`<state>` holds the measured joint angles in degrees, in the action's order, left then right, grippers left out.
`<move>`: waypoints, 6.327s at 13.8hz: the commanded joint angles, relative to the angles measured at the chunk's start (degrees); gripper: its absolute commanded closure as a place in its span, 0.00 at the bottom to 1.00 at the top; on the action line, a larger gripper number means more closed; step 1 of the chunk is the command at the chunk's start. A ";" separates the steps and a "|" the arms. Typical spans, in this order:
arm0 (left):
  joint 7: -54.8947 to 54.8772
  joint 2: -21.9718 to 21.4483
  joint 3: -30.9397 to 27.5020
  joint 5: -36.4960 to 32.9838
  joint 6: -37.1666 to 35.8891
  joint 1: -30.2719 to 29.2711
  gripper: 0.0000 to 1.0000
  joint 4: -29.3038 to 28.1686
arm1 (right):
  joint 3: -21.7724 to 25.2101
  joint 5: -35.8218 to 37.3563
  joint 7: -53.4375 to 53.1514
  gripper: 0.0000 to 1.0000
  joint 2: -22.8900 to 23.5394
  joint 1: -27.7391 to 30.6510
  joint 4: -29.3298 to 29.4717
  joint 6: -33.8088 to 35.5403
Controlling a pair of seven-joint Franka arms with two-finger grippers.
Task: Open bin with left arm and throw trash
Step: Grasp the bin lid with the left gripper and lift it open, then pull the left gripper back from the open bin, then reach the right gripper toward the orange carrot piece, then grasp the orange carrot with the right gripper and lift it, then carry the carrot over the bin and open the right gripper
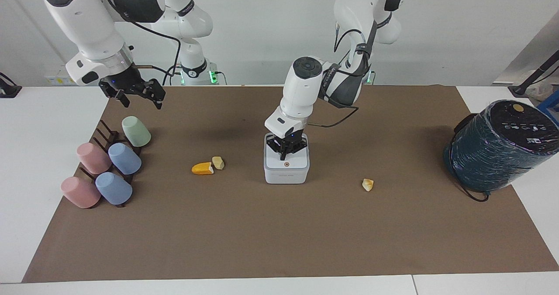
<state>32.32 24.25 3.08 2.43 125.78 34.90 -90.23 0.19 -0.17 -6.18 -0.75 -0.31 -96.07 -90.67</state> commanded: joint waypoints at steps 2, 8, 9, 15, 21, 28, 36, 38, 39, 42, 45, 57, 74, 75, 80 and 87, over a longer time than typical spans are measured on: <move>0.99 0.45 -0.09 -1.90 2.29 -0.01 1.00 -1.89 | -0.45 -0.27 0.56 0.00 -0.83 0.58 -0.53 0.31; 0.29 0.27 -0.27 -1.90 -21.77 -4.40 1.00 12.16 | -0.45 -0.27 0.56 0.00 -0.83 0.58 -0.53 0.31; 0.20 0.18 -0.44 -1.99 -24.85 -5.19 1.00 13.57 | -0.37 -0.27 0.56 0.00 -0.83 0.58 -0.53 0.23; -11.73 -2.45 -0.27 -1.99 -34.71 -13.01 1.00 15.79 | -0.45 -0.27 0.56 0.00 -0.83 0.58 -0.53 0.31; -23.69 -6.49 -0.27 -1.29 -36.39 -22.84 1.00 15.61 | -0.45 -0.27 0.56 0.00 -0.83 0.58 -0.53 0.31; -31.97 -8.08 -0.27 -0.93 -36.39 -28.31 0.17 15.43 | -0.37 -0.27 0.56 0.00 -0.83 0.58 -0.53 0.31; -32.32 -9.57 -0.18 -0.93 -32.71 -28.31 0.00 12.72 | -0.37 -0.27 0.82 0.00 -0.83 0.66 -0.53 0.31; -32.32 -9.84 -0.18 -0.93 -32.17 -28.31 0.00 11.92 | -0.37 -0.27 0.56 0.00 -1.09 0.75 -0.53 1.10; -32.32 -9.84 -0.18 -0.93 -32.26 -28.31 0.00 11.92 | -0.45 -0.36 0.47 0.00 -1.00 0.75 -0.70 0.24; -32.32 -9.93 -0.18 -1.02 -32.79 -28.31 0.00 11.92 | -0.63 -0.27 0.12 0.00 -2.32 -0.13 -5.34 -5.64; -32.32 -9.93 -0.01 -1.02 -32.53 -28.14 0.00 11.92 | -0.80 -0.27 -2.41 0.00 -1.45 -2.06 -9.48 -13.19; -32.32 -10.37 -0.01 -1.02 -32.53 -27.70 0.00 11.22 | -0.81 -0.27 -22.01 0.00 8.31 -14.79 -25.65 -41.32; -32.23 -10.37 -0.01 -1.11 -32.44 -27.70 0.00 11.13 | -0.80 0.44 -23.96 1.00 11.04 -15.16 -25.07 -50.51; -32.32 -10.37 -0.01 -1.11 -32.35 -27.87 0.00 11.13 | -0.80 -0.17 -24.05 1.00 10.60 -15.16 -22.00 -47.09; -32.32 -10.37 -0.01 -1.11 -32.17 -27.87 0.00 11.13 | -0.98 -3.07 -26.25 1.00 10.95 -15.51 -7.57 -35.63; -32.41 -10.37 -0.01 -1.11 -32.26 -28.31 0.00 11.13 | -1.42 -8.62 -43.53 1.00 14.20 -23.31 -2.46 -40.46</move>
<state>0.84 15.67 3.08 1.50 92.35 7.01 -76.76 -1.16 -8.12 -43.94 11.52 -20.93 -100.25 -129.32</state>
